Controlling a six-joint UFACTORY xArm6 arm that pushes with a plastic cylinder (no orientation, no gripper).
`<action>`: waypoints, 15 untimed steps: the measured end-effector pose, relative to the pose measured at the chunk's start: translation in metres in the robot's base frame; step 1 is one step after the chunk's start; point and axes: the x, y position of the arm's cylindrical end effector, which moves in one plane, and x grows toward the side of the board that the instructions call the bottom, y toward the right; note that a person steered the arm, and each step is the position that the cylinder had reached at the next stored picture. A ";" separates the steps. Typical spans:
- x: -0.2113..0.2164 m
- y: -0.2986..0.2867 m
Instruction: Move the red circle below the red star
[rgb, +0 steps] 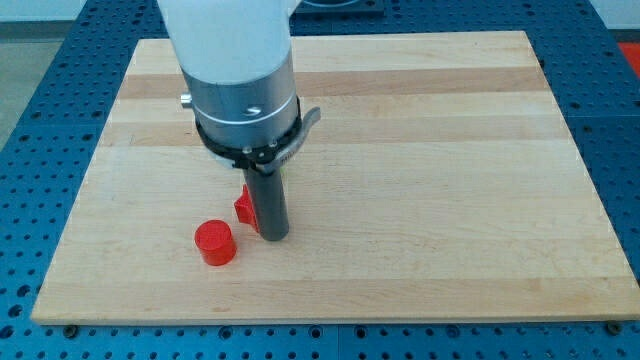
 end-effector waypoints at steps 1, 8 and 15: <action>0.001 0.001; 0.062 -0.117; 0.014 -0.102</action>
